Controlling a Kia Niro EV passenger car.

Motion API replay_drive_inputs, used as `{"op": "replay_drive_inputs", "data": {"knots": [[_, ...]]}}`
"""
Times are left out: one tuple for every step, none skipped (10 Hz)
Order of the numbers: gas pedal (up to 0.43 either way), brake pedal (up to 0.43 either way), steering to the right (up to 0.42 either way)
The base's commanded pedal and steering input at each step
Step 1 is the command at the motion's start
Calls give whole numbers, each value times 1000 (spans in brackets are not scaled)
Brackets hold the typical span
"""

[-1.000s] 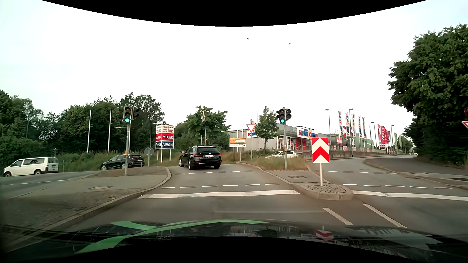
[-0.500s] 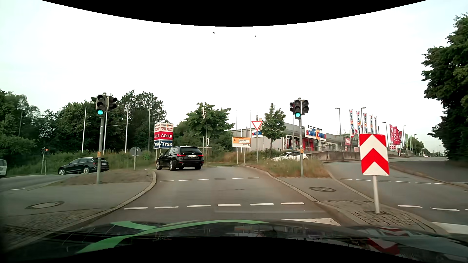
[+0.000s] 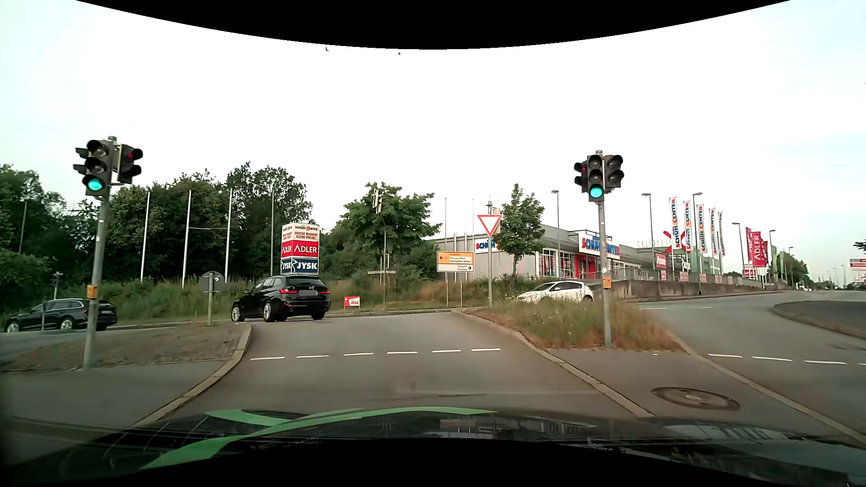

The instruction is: Follow the waypoints while adhering to traffic rules and regulations

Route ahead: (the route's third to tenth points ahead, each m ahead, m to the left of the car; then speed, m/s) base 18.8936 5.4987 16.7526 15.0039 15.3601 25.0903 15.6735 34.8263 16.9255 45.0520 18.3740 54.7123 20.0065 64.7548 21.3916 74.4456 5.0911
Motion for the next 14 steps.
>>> {"op": "replay_drive_inputs", "data": {"knots": [[189, 0, -54], [189, 0, -60], [189, 0, -65], [177, 0, -75], [177, 0, -84], [177, 0, -96], [177, 0, -110], [177, 0, -119], [177, 0, -133], [177, 0, -149], [177, 0, -166], [177, 0, -182], [169, 0, -202], [169, 0, -224]]}}
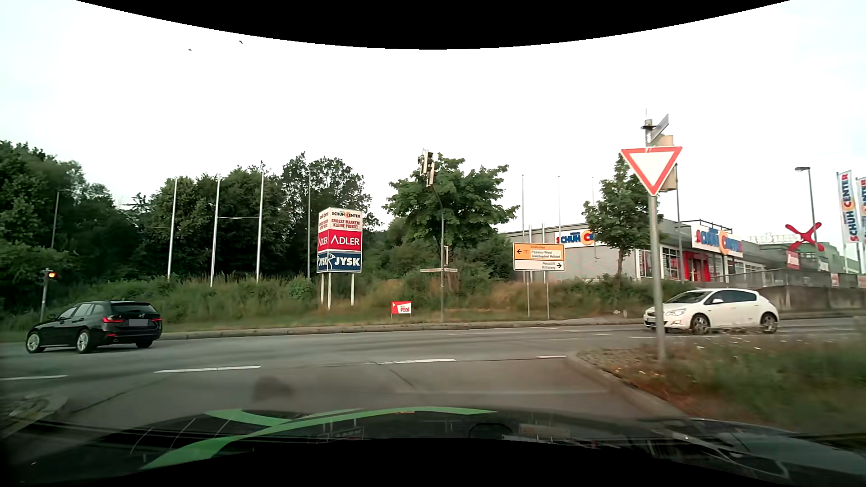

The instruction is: Follow the waypoints while adhering to traffic rules and regulations

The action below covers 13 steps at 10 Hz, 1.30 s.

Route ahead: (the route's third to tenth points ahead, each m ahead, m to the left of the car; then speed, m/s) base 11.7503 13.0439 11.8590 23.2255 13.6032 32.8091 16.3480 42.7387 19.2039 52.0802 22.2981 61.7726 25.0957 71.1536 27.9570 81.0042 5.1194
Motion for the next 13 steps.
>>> {"op": "replay_drive_inputs", "data": {"knots": [[169, 0, -240], [150, 0, -263], [138, 0, -286], [118, 0, -301], [118, 0, -307], [118, 0, -307], [118, 0, -307], [110, 0, -308], [110, 0, -307], [98, 0, -307], [98, 0, -304], [98, 0, -303], [98, 0, -303]]}}
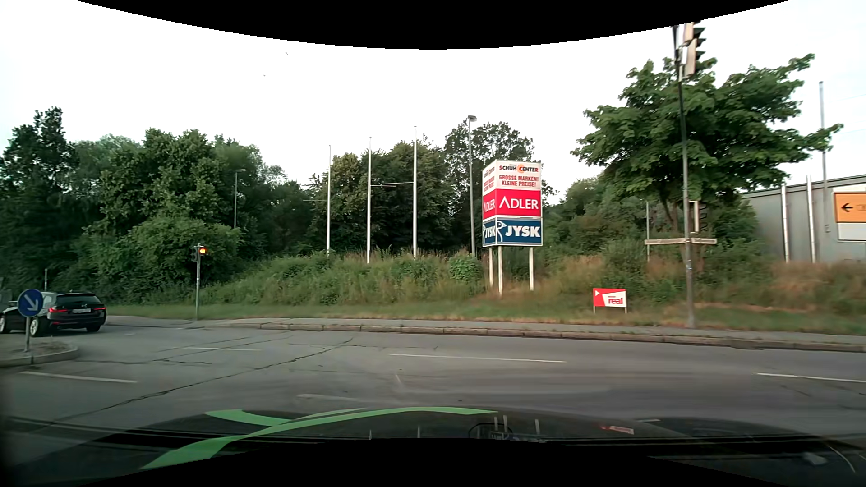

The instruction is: Follow the waypoints while adhering to traffic rules and regulations

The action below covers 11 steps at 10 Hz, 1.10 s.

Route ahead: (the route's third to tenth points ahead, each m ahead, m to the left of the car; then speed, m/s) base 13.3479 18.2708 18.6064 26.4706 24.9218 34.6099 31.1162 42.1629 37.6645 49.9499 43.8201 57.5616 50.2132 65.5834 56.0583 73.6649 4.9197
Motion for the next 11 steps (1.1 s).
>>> {"op": "replay_drive_inputs", "data": {"knots": [[98, 0, -303], [98, 0, -303], [98, 0, -300], [110, 0, -296], [118, 0, -296], [118, 0, -300], [130, 0, -305], [130, 0, -305], [130, 0, -306], [130, 0, -309], [130, 0, -320]]}}
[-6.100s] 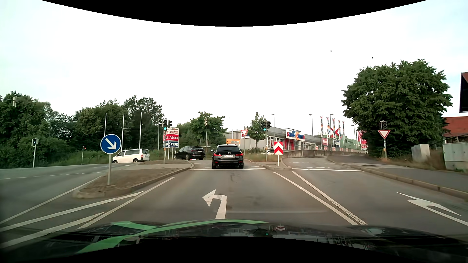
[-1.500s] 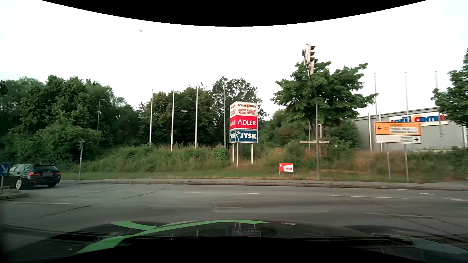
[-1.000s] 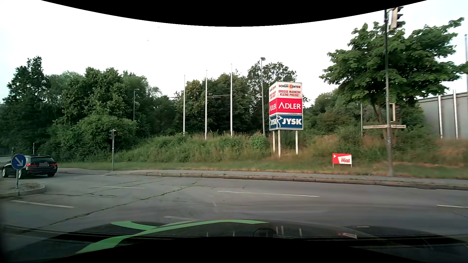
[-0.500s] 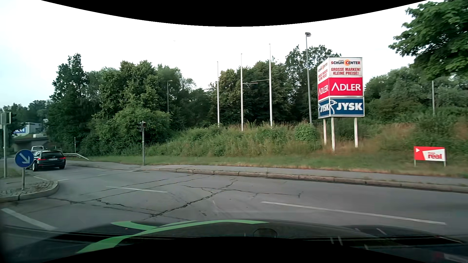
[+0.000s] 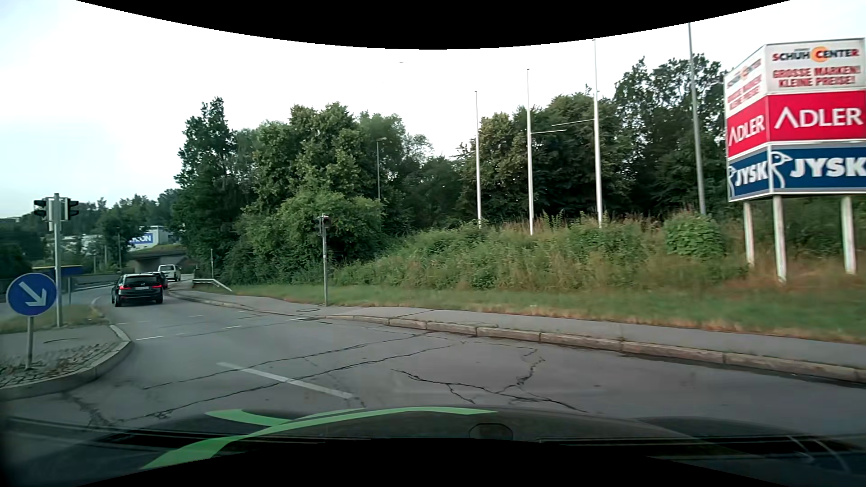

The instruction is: Follow the waypoints while adhering to traffic rules and regulations

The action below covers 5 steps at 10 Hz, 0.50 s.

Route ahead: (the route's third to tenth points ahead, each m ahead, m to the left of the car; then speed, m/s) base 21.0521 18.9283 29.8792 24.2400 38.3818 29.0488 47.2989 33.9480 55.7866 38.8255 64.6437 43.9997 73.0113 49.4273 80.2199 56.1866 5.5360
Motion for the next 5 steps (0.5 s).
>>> {"op": "replay_drive_inputs", "data": {"knots": [[130, 0, -332], [130, 0, -337], [130, 0, -337], [130, 0, -336], [130, 0, -333]]}}
